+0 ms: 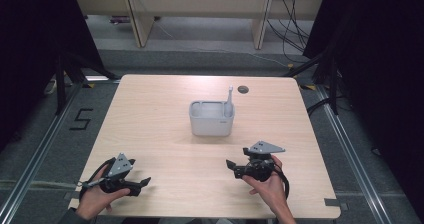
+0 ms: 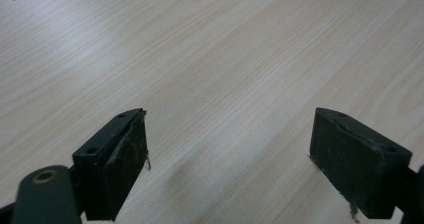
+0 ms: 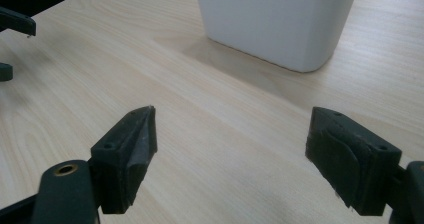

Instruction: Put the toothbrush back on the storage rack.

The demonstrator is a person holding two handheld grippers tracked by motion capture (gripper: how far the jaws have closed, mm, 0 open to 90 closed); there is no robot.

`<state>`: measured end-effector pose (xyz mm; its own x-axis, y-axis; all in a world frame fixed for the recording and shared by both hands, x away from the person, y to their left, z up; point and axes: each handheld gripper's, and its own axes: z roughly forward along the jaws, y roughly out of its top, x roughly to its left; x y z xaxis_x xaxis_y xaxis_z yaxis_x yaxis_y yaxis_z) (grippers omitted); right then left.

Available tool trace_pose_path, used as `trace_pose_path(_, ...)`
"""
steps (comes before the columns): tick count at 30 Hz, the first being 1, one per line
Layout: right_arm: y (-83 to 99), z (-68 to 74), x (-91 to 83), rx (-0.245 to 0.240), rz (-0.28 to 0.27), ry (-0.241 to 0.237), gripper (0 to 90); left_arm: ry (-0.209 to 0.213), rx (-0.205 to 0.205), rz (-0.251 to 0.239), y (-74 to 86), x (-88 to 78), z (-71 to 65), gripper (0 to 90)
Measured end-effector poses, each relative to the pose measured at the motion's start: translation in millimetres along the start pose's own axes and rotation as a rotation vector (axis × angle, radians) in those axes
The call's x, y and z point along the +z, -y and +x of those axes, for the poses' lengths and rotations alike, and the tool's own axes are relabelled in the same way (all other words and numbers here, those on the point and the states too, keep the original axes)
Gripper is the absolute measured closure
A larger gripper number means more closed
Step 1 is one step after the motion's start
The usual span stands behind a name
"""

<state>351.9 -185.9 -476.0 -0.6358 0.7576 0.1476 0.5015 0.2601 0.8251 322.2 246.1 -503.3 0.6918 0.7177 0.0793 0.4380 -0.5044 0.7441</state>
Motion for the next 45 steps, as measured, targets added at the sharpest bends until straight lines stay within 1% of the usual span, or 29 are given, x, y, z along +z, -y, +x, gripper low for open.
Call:
trace_pose_path(1,1.0,1.3,-1.0,0.021,0.003,-0.004,20.3,0.002,-0.002,-0.01,0.4,0.8,-0.1,15.0)
trace_pose_path(2,1.9,0.0,-1.8,0.011,0.001,-0.003,19.7,0.0,-0.001,0.0,0.1,0.1,-0.1,15.1)
trace_pose_path(4,4.7,1.7,-2.5,0.037,0.001,0.007,18.5,0.004,-0.001,-0.001,0.1,0.4,0.0,15.0)
trace_pose_path(5,5.4,0.3,-4.2,0.005,0.0,-0.002,18.3,0.003,0.0,-0.001,0.1,0.4,0.1,15.0)
trace_pose_path(6,7.5,1.6,-4.0,0.027,-0.001,-0.011,18.0,0.005,0.0,0.001,0.1,0.4,0.3,15.1)
trace_pose_path(7,9.0,3.6,-5.2,0.048,0.007,-0.003,17.4,0.004,-0.006,-0.007,0.3,0.6,-0.6,15.0)
trace_pose_path(8,10.0,0.4,-4.8,-0.007,0.0,0.003,16.7,0.006,-0.004,-0.005,0.3,0.4,-0.4,15.0)
trace_pose_path(10,12.5,1.9,-7.0,0.011,0.017,0.004,16.6,0.008,-0.002,-0.004,0.2,0.3,0.0,15.0)
trace_pose_path(11,13.7,1.3,-7.1,-0.007,0.01,-0.004,16.6,0.004,-0.005,-0.006,0.3,0.3,-0.1,15.0)
trace_pose_path(12,15.1,4.6,-9.9,0.035,0.03,0.003,16.6,0.004,-0.004,-0.006,0.4,0.2,0.1,15.0)
trace_pose_path(13,16.9,2.7,-9.4,-0.001,0.011,0.007,16.6,0.004,-0.004,-0.006,0.5,0.3,0.1,15.0)
trace_pose_path(14,17.9,4.0,-12.3,0.016,0.031,0.003,16.6,0.004,-0.004,-0.006,0.6,0.4,0.2,15.0)
trace_pose_path(18,23.1,5.6,-17.6,-0.014,0.048,0.021,16.6,0.007,-0.007,-0.011,0.7,1.2,-0.4,15.0)
trace_pose_path(19,24.6,7.7,-17.9,-0.003,0.044,0.022,16.6,0.003,-0.003,-0.004,0.4,0.8,-0.1,15.1)
trace_pose_path(20,25.6,7.3,-18.6,-0.007,0.047,0.016,16.6,0.009,-0.018,-0.026,1.0,2.4,-1.0,15.0)
trace_pose_path(22,27.6,8.0,-20.7,-0.024,0.059,0.027,16.7,0.01,-0.015,-0.022,1.0,2.0,-0.8,15.0)
trace_pose_path(24,29.6,9.3,-23.6,-0.022,0.077,0.036,16.7,0.004,-0.016,-0.024,1.1,1.8,-1.0,15.1)
trace_pose_path(25,30.7,8.9,-24.0,-0.021,0.078,0.025,16.8,0.004,-0.016,-0.023,1.1,1.9,-1.0,15.0)
trace_pose_path(26,31.9,9.7,-24.8,-0.028,0.079,0.037,16.8,0.003,-0.014,-0.02,1.1,2.3,-0.5,15.0)
trace_pose_path(27,32.9,10.9,-25.8,-0.017,0.084,0.035,16.8,0.006,-0.014,-0.021,1.2,2.2,-0.7,15.0)
trace_pose_path(29,34.2,10.0,-27.2,-0.042,0.085,0.04,16.8,0.008,-0.017,-0.025,1.1,2.3,-1.1,15.0)
trace_pose_path(32,36.4,11.6,-29.3,-0.032,0.093,0.041,17.0,0.002,-0.013,-0.02,1.0,2.2,-0.6,15.0)
trace_pose_path(35,38.3,11.4,-31.4,-0.044,0.111,0.044,17.1,0.009,-0.016,-0.024,1.1,2.2,-0.9,15.0)
trace_pose_path(36,39.2,11.9,-32.4,-0.034,0.118,0.044,17.1,0.009,-0.017,-0.024,1.2,2.2,-0.9,15.0)
trace_pose_path(40,42.3,12.5,-33.7,-0.057,0.132,0.054,17.1,0.009,-0.017,-0.025,1.2,2.3,-0.9,15.0)
trace_pose_path(41,43.2,16.0,-34.5,-0.015,0.142,0.05,17.2,0.008,-0.015,-0.024,1.2,2.2,-0.9,15.1)
trace_pose_path(42,43.1,13.3,-34.6,-0.056,0.143,0.048,17.2,0.006,-0.017,-0.025,1.2,2.5,-1.0,15.0)
trace_pose_path(44,44.3,14.1,-35.6,-0.053,0.152,0.05,17.2,0.002,-0.012,-0.019,1.2,2.4,-0.4,15.0)
trace_pose_path(45,44.5,14.0,-36.7,-0.069,0.149,0.066,17.2,0.001,-0.014,-0.021,1.2,2.2,-0.8,15.0)
